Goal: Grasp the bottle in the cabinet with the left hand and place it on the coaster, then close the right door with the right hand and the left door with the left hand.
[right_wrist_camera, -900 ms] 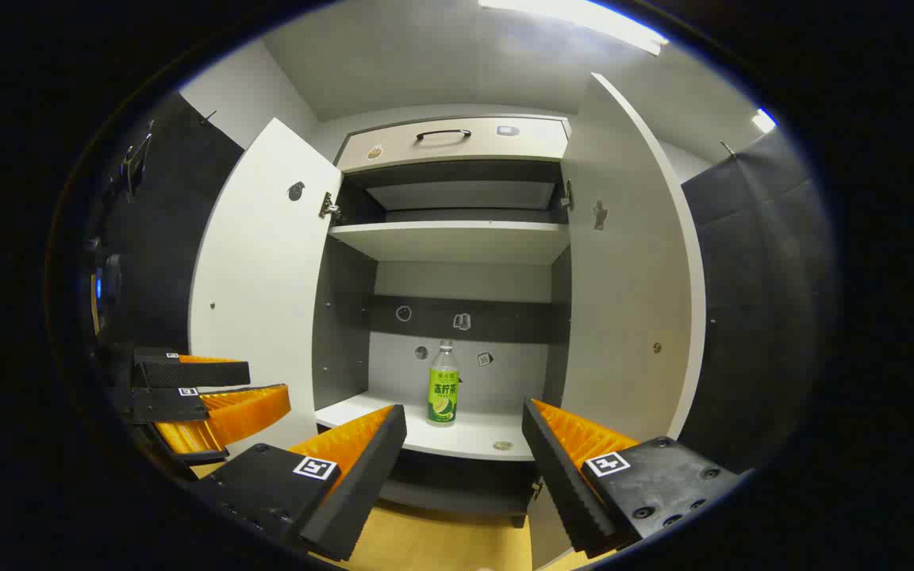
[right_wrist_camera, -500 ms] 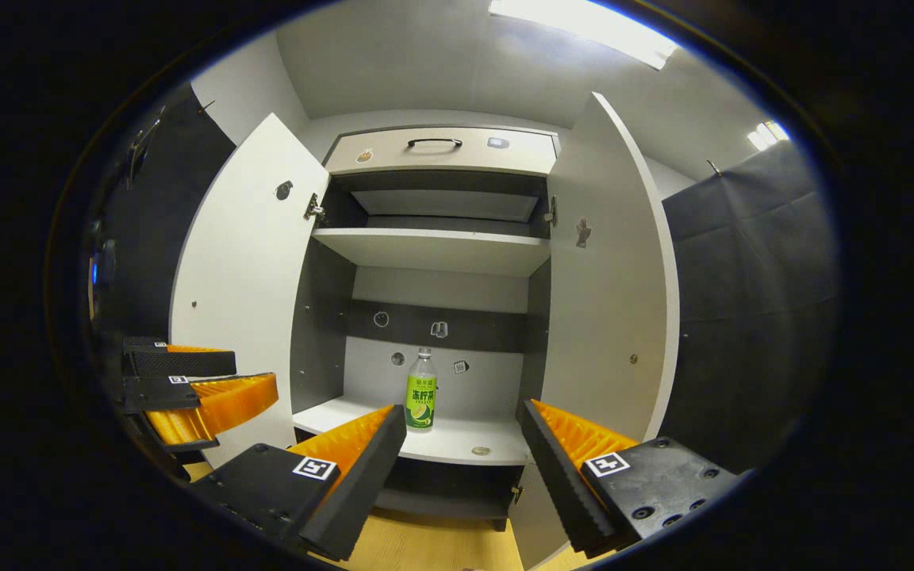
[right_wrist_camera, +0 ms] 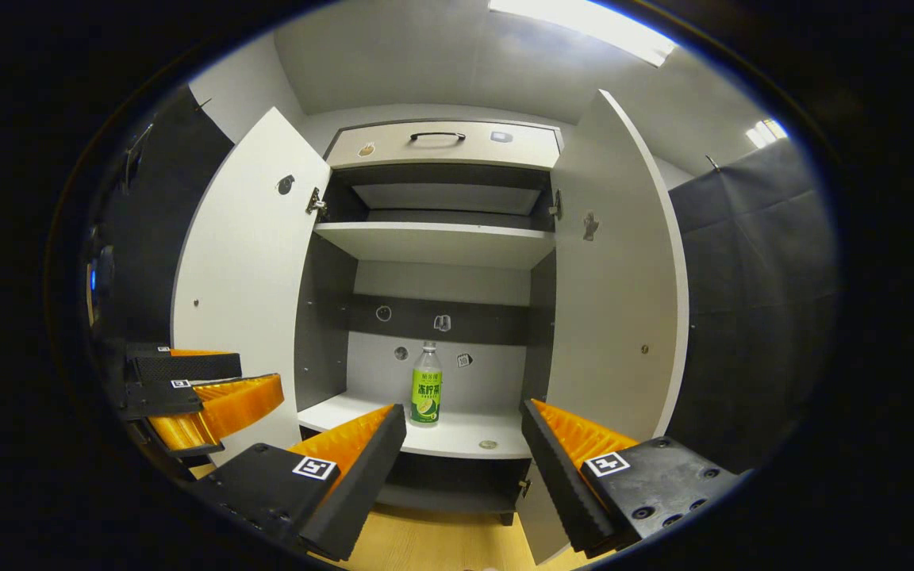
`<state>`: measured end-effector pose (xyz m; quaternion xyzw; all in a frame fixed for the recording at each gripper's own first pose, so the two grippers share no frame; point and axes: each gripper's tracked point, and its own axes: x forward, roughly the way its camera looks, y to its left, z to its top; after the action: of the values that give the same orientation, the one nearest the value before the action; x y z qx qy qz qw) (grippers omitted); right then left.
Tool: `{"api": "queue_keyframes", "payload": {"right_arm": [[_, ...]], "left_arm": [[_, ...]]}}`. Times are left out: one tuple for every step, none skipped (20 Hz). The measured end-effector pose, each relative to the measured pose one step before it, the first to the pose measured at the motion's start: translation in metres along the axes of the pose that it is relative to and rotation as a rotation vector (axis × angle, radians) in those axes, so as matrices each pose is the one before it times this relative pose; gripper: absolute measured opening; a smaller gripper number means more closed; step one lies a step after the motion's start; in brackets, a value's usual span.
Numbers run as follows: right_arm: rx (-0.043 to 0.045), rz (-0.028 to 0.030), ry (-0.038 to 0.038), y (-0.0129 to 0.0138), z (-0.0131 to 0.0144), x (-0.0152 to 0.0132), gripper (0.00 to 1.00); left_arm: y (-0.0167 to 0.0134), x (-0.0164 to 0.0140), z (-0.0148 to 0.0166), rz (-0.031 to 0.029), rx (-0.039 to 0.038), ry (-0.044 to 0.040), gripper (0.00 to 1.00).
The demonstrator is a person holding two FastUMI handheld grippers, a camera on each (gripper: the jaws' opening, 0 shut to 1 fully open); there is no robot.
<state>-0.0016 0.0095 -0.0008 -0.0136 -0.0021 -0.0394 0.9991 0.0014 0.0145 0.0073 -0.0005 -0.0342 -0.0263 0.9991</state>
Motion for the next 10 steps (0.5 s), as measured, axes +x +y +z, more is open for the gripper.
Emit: {"api": "queue_keyframes", "payload": {"right_arm": [[-0.001,-0.00022,0.00222,0.00154,-0.00088,0.00014,0.97],[-0.00412,-0.00539,0.00177,-0.00041,-0.00103,0.0005,0.97],[-0.00661,-0.00624,0.00067,0.00012,-0.00053,0.00046,0.98],[-0.00555,-0.00589,0.00315,0.00033,-0.00039,0.00049,0.98],[-0.00218,-0.00406,0.00567,0.00075,-0.00129,-0.00068,0.97],[-0.00064,-0.00577,0.00257,0.00116,-0.00051,-0.00062,0.97],[-0.00262,-0.00982,0.00214,-0.00082,-0.00063,0.00003,0.98],[-0.00494,-0.01182,0.00246,-0.00094,-0.00071,-0.00045,0.98],[-0.00531,-0.00873,0.00457,-0.00017,-0.00078,-0.00083,0.97],[-0.00436,-0.00766,0.00451,0.0005,-0.00136,0.0001,0.98]], "left_arm": [[0.00092,0.00109,-0.00125,-0.0045,0.00565,0.00159,0.94],[0.00019,0.00024,-0.0013,-0.00488,0.00487,0.00526,0.94],[0.00085,0.00038,-0.00256,-0.0044,0.0038,0.00279,0.94],[0.00168,0.00061,-0.00023,-0.00229,0.00203,0.00088,0.94],[0.00267,0.00188,-0.00109,-0.00076,-0.00014,-0.00017,0.94],[0.00185,0.00134,-0.00004,-0.00301,-0.00236,-0.00081,0.94],[0.0012,0.00201,-0.00104,-0.00644,-0.00273,-0.00016,0.94],[0.00054,0.00179,-0.00052,-0.00792,-0.00065,0.00125,0.94],[0.00037,0.00267,-0.00036,-0.00748,0.00188,-0.00194,0.94],[-0.00043,0.0032,0.00012,-0.00994,0.00241,-0.00044,0.94]]}}
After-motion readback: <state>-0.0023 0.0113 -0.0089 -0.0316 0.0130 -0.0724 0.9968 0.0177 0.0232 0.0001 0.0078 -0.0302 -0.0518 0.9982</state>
